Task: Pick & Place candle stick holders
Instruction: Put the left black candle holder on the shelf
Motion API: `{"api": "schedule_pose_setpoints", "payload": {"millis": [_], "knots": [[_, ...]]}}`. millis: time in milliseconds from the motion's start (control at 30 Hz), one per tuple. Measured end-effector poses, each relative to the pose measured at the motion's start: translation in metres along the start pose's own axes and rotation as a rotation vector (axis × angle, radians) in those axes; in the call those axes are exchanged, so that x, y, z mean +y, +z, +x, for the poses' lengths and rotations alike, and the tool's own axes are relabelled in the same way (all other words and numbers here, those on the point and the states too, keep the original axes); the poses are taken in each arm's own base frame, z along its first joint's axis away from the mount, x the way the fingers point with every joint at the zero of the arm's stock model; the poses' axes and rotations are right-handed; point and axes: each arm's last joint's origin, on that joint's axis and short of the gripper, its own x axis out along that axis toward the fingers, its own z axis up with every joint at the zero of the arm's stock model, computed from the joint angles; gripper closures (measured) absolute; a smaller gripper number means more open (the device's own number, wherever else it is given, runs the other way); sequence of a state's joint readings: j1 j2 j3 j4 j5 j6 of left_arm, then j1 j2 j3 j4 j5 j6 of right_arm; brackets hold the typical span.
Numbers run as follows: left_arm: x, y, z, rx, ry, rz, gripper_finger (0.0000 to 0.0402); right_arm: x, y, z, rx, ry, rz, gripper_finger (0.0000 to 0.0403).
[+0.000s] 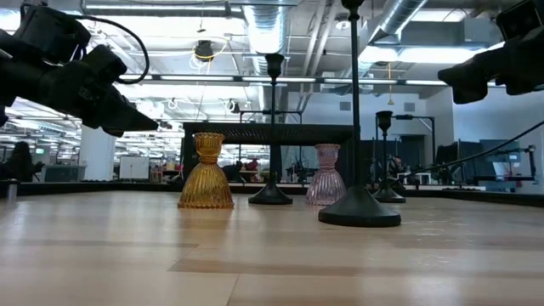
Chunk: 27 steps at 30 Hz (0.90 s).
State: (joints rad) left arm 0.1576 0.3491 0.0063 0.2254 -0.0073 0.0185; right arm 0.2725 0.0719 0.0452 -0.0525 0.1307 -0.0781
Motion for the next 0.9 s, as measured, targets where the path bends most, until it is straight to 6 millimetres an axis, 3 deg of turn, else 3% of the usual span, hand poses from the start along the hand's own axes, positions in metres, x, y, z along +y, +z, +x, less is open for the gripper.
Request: {"api": "schedule_pose_setpoints", "payload": {"millis": [900], "knots": [[0.0000,0.0030,0.0000,-0.031,0.001,0.000,0.0390,-0.0002,0.0001,0.0000,-0.001,-0.005,-0.011,0.0148]]}}
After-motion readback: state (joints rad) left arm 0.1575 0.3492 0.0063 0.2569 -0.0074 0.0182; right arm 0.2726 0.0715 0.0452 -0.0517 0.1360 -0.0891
